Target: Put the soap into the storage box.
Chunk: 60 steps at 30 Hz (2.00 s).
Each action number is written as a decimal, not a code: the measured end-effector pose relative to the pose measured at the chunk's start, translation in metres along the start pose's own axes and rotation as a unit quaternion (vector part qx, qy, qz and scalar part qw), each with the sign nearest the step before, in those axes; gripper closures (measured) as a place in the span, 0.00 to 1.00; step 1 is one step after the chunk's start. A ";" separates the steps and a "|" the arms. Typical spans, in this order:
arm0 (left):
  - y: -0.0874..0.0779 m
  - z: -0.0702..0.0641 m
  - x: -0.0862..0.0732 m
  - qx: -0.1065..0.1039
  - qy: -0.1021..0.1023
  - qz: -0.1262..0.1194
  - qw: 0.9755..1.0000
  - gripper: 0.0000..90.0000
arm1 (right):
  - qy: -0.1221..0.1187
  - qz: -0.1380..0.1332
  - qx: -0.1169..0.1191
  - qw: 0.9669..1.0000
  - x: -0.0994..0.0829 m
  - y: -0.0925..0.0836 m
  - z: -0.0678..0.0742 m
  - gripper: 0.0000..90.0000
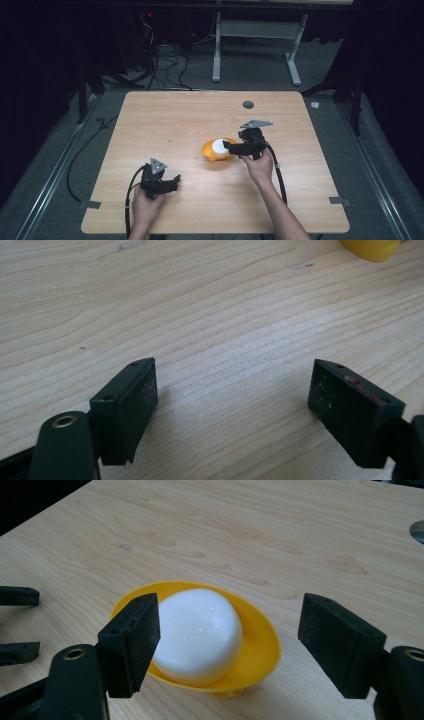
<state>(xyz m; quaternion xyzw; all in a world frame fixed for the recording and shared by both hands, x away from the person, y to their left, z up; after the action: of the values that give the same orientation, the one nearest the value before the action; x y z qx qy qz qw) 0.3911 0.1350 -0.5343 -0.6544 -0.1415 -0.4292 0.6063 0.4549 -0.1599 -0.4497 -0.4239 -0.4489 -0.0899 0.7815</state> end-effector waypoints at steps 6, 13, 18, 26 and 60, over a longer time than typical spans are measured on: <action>0.000 0.000 0.000 0.000 0.000 0.000 1.000 0.22 | 0.005 -0.006 -0.002 1.000 -0.002 -0.008 -0.003 0.29; 0.000 0.000 0.000 0.000 0.000 0.000 1.000 0.22 | 0.010 -0.014 -0.006 1.000 -0.004 -0.018 -0.007 0.29; 0.000 0.000 0.000 0.000 0.000 0.000 1.000 0.22 | 0.013 -0.018 -0.007 1.000 -0.008 -0.022 -0.010 0.29; 0.000 0.000 0.000 0.000 0.000 0.000 1.000 0.22 | 0.022 -0.029 -0.014 0.999 -0.016 -0.038 -0.016 0.30; 0.000 0.000 0.000 0.000 0.000 0.000 1.000 0.23 | 0.027 -0.059 -0.033 0.997 -0.035 -0.086 -0.022 0.32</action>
<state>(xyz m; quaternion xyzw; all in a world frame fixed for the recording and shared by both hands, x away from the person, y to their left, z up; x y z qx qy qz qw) 0.3911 0.1350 -0.5343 -0.6543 -0.1416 -0.4292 0.6063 0.4038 -0.2383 -0.4320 -0.4199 -0.4487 -0.1615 0.7722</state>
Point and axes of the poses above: each handheld gripper's, and its own axes: y roughly forward along the jaws, x roughly out of its top, z roughly to its left, the point moved 4 cm from there along y, roughly forward along the jaws, and after that the axes turned 10 degrees about x, right-handed, at the moved point
